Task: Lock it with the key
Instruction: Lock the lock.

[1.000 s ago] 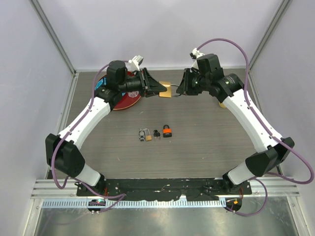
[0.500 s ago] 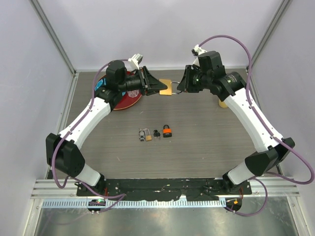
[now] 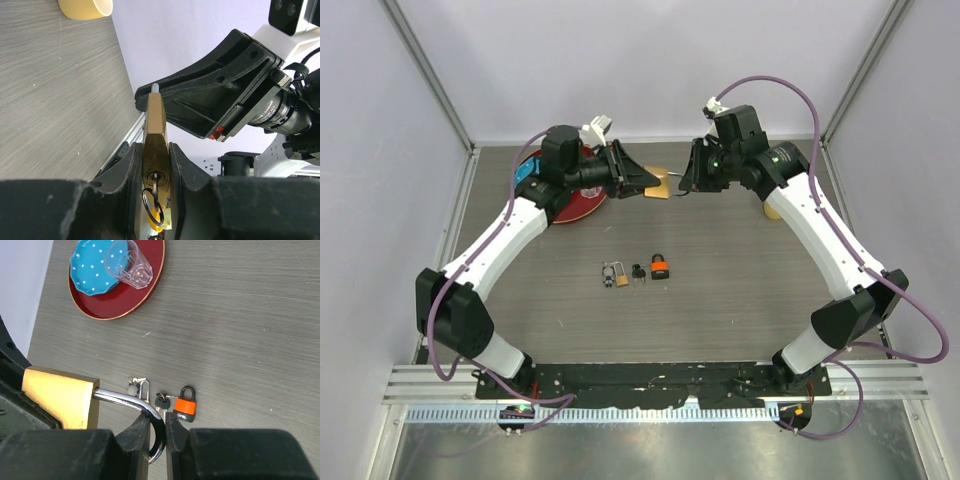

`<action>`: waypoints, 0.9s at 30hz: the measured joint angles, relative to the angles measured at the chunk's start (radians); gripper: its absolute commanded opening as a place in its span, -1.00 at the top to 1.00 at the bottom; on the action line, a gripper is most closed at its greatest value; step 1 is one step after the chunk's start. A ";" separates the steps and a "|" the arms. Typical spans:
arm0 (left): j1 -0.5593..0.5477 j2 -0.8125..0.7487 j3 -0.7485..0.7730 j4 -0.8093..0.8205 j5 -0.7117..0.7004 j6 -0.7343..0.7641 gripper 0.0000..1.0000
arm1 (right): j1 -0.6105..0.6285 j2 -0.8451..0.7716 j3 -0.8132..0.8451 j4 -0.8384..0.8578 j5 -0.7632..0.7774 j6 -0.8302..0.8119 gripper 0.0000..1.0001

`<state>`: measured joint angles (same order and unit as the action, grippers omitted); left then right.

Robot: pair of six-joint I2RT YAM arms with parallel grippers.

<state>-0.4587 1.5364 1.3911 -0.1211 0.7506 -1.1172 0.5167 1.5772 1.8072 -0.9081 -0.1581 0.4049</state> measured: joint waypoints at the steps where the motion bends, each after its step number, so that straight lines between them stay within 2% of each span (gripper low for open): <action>1: -0.004 0.005 0.002 0.001 0.000 -0.001 1.00 | 0.000 0.000 0.000 -0.006 0.005 -0.001 0.97; 11: -0.021 0.048 0.011 0.072 0.002 -0.055 1.00 | -0.004 -0.002 0.000 -0.028 0.062 -0.016 0.96; 18: -0.021 0.064 -0.001 0.178 0.024 -0.106 1.00 | -0.010 -0.032 0.000 -0.013 0.091 -0.012 0.97; 27: -0.035 0.066 0.051 0.086 -0.013 -0.023 1.00 | -0.010 -0.032 0.013 -0.023 0.096 0.016 0.97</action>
<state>-0.4942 1.6028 1.4425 -0.0349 0.7372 -1.1397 0.5072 1.5452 1.8206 -0.9310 -0.0624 0.4213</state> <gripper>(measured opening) 0.250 0.204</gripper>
